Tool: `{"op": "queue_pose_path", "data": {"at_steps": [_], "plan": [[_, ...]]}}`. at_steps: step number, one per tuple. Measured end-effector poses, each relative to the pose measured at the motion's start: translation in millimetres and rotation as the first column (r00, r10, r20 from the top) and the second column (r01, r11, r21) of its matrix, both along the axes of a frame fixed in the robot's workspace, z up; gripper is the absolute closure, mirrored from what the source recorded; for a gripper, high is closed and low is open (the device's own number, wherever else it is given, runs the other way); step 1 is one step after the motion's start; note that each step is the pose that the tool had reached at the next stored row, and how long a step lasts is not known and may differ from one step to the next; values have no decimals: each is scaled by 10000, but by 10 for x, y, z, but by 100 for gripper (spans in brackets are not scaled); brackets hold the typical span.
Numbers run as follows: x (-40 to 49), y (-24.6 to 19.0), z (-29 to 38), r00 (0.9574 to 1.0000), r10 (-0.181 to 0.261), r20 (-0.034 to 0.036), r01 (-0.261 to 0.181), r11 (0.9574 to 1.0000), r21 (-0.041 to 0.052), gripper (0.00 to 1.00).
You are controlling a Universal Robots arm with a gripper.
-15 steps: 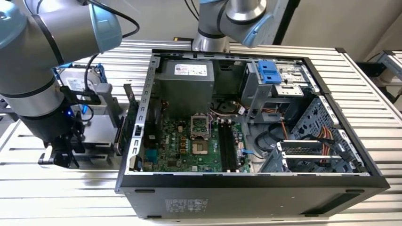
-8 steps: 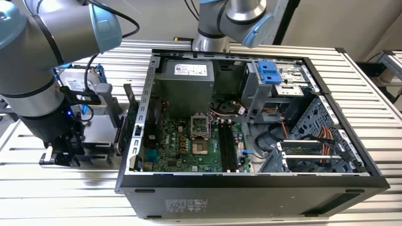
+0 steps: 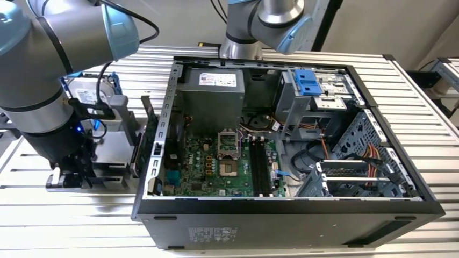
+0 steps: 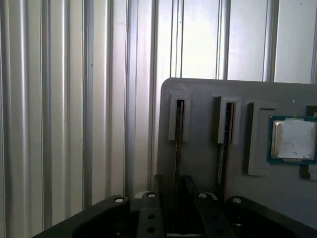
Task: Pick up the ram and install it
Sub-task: 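Pick up the ram and move it above insertion slot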
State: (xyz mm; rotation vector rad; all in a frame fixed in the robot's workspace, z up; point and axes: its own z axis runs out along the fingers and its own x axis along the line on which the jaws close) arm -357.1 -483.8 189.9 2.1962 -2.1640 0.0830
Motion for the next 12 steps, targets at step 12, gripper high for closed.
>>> {"op": "queue_pose_path", "data": {"at_steps": [12], "plan": [[0, 0, -2, 10000, 0, 5, 0, 9993, 383, 0]]}}
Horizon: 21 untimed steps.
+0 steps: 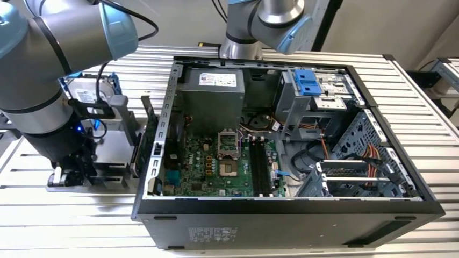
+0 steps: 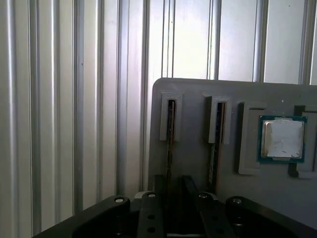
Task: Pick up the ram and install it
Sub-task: 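Pick up the ram and move it above insertion slot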
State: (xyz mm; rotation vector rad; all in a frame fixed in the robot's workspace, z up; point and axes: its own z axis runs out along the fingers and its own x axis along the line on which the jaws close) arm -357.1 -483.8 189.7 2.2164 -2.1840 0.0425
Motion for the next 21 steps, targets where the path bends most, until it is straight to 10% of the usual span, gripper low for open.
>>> {"op": "queue_pose_path", "data": {"at_steps": [13, 14, 21], "plan": [[0, -39, -2, 10000, 0, 0, 0, 10000, 7, 0], [0, -39, -1, 10000, 0, 0, 0, 10000, 7, 100], [0, -39, -1, 10000, 0, 0, 0, 10000, 4, 100]]}}
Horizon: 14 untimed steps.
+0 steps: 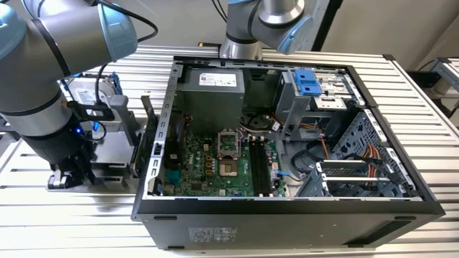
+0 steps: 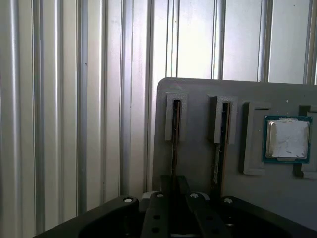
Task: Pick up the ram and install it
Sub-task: 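Pick up the ram and move it above insertion slot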
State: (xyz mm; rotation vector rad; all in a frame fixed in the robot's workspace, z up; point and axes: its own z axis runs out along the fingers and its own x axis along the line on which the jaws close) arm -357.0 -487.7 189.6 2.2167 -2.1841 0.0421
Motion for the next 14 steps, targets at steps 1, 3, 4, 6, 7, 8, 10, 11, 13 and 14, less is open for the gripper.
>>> {"op": "queue_pose_path", "data": {"at_steps": [1, 3, 4, 6, 7, 8, 10, 11, 13, 14], "plan": [[0, 0, 0, 10000, 0, 0, 0, 10000, 2, 100], [0, 0, 0, 10000, 0, -1, 0, 10000, 2, 100], [0, 0, 0, 10000, 0, -1, 0, 10000, 2, 100], [0, 0, 0, 10000, 0, -1, 0, 10000, 1, 100], [0, 0, 0, 10000, 0, -1, 0, 10000, 2, 100], [0, 0, 0, 10000, 0, -1, 0, 10000, 1, 100], [0, 0, 0, 10000, 0, 0, 0, 10000, 1, 100], [0, 0, 0, 10000, 0, 0, 0, 10000, 1, 100], [0, 0, 0, 10000, 0, 0, 0, 10000, 1, 100], [0, 0, 0, 10000, 0, 0, 0, 10000, 1, 100]]}}
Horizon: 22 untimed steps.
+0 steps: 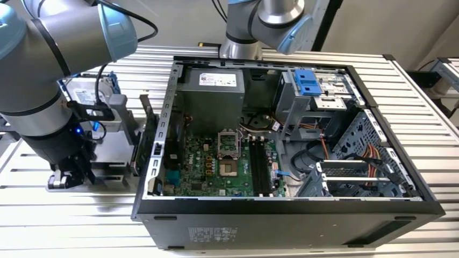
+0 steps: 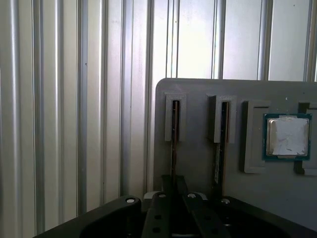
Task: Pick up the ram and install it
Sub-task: 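Pick up the ram and move it above insertion slot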
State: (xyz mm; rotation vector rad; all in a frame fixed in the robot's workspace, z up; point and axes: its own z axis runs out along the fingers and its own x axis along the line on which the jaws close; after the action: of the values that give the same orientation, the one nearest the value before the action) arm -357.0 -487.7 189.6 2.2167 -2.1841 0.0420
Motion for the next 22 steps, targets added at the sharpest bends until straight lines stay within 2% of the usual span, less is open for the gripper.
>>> {"op": "queue_pose_path", "data": {"at_steps": [15, 22], "plan": [[0, 0, 1, 10000, 0, 0, 0, 10000, -2, 100], [0, 0, 52, 10000, 0, 1, 0, 10000, -2, 100]]}}
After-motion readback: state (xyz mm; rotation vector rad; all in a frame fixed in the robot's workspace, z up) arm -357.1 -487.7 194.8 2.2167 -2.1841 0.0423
